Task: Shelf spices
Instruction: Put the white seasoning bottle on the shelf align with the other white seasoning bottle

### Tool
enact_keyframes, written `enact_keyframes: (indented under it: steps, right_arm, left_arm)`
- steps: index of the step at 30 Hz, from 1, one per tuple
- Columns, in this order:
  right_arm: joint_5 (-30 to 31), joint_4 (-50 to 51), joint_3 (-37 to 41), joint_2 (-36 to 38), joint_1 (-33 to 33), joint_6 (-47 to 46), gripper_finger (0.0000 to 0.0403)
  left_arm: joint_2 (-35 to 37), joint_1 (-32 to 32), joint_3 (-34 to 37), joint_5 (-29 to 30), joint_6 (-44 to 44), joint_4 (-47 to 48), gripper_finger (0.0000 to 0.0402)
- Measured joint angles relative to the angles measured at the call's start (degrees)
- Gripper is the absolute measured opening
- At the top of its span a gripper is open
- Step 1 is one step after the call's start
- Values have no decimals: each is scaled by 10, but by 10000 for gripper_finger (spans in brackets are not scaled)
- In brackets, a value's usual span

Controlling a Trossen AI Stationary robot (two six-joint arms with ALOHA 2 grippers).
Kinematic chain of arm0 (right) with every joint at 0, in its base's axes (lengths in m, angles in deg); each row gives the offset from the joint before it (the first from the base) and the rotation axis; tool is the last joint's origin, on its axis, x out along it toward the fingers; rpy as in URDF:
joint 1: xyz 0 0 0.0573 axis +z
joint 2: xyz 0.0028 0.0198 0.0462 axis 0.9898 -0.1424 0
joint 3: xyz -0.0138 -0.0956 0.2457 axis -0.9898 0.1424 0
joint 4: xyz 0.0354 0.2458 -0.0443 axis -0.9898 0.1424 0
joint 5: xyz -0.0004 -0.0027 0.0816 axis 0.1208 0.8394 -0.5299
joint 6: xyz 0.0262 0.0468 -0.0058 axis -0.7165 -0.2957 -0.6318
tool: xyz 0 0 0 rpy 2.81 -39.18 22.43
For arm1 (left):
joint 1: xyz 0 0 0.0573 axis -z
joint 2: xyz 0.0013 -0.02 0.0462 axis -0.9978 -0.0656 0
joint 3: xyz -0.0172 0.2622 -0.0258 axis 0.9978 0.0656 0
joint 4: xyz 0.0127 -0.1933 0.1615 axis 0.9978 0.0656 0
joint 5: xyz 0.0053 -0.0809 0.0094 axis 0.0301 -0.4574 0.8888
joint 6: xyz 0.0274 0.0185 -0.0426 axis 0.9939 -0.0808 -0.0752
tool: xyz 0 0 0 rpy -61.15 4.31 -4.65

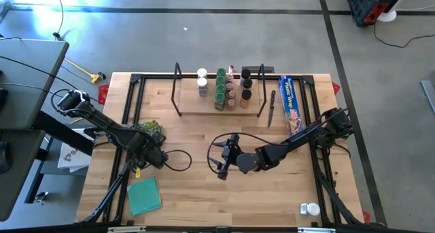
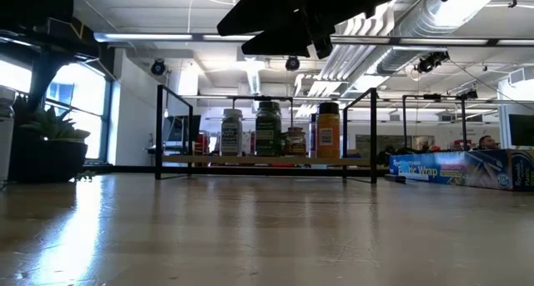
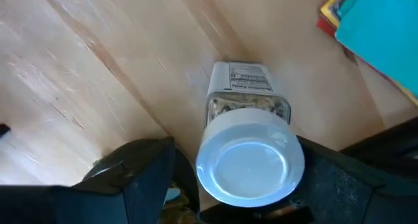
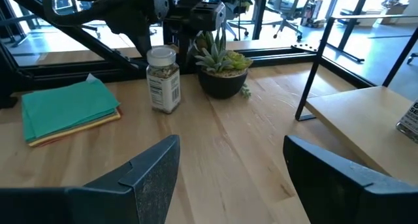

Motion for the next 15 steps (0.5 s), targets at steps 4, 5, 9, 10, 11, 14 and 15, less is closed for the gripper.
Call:
enact_keyframes:
  steps: [4,5,9,10,11,14,15]
  right_arm:
    - [0,0,0,0,0,0,268]
    - [0,0,0,0,0,0,268]
    - [0,0,0,0,0,0,268]
    - [0,0,0,0,0,-2,268]
    - [0,0,0,0,0,-5,268]
    - [0,0,0,0,0,-7,268]
    - [0,0,0,0,0,-7,268]
  left_arm:
    - [0,-15,0,-15,-32,-1,268]
    - [0,-19,0,-22,-43,-3,257]
    - [0,-39,0,-63,-83,-30,206]
    - [0,-44,-1,-72,-91,-31,197]
    - [0,-48,-3,-78,-97,-30,196]
    - [-1,-63,-25,-80,-105,-21,196]
    - [-1,-69,-38,-78,-106,-18,196]
